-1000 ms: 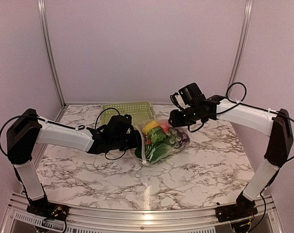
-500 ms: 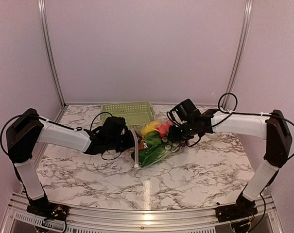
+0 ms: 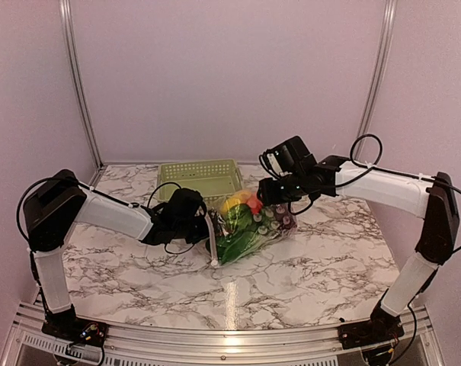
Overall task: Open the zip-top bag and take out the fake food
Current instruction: Adjust the zipper food storage bag at the center of the board.
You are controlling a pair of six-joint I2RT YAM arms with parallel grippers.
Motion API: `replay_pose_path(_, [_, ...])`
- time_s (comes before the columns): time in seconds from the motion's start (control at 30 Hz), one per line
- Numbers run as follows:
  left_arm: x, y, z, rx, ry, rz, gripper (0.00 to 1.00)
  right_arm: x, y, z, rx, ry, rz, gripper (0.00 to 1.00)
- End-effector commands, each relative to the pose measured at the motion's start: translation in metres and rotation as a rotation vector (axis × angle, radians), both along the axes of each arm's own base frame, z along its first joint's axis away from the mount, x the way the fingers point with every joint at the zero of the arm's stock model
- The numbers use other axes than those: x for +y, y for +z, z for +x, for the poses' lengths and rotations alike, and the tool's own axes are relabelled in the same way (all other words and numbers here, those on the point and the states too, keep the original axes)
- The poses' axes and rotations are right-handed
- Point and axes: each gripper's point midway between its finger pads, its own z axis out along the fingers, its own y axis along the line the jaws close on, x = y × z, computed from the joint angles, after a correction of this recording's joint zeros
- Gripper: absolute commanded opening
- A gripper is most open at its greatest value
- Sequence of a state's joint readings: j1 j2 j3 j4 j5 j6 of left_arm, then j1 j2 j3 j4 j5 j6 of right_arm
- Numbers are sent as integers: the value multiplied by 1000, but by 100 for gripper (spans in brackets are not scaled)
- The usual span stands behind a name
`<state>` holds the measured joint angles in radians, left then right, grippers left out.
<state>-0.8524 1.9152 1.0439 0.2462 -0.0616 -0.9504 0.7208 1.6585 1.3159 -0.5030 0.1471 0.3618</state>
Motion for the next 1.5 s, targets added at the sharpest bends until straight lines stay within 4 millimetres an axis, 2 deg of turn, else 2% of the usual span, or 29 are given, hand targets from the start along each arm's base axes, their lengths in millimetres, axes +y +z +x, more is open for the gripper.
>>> replay_pose_path(0.0, [-1,-3,7,-4,26,-47,69,2,31,40,-105,-20,39,50])
replay_pose_path(0.17, [2,-9,14,4,52,-16,71,-1,22,79,-155,-38,-4,58])
replay_pose_path(0.3, [3,-13,18,-3,57,9,71,2,-3,104,-153,-45,-43,63])
replay_pose_path(0.4, [2,-15,16,-3,48,12,71,-1,-18,113,-142,-52,-70,66])
replay_pose_path(0.5, [3,-14,14,-7,39,12,71,-4,-28,107,-111,-56,-84,67])
replay_pose_path(0.57, [4,-13,12,-11,34,12,71,-10,-29,97,-91,-62,-78,67])
replay_pose_path(0.83, [6,-6,5,-31,7,37,71,-36,-45,35,-5,-86,-31,66])
replay_pose_path(0.93, [4,-6,2,-29,-11,43,71,-36,-51,16,31,-82,-21,66])
replay_pose_path(1.1, [-1,-4,-1,-39,-46,65,71,-25,-56,-11,74,-50,-15,66])
replay_pose_path(1.2, [2,-9,2,-35,-28,104,70,-20,-53,-14,77,-39,-3,65])
replay_pose_path(1.3, [8,-14,10,-44,7,155,68,-25,-45,-5,53,-65,-22,65])
replay_pose_path(1.47, [13,-16,12,-55,28,172,63,-25,-7,25,-47,-67,19,66])
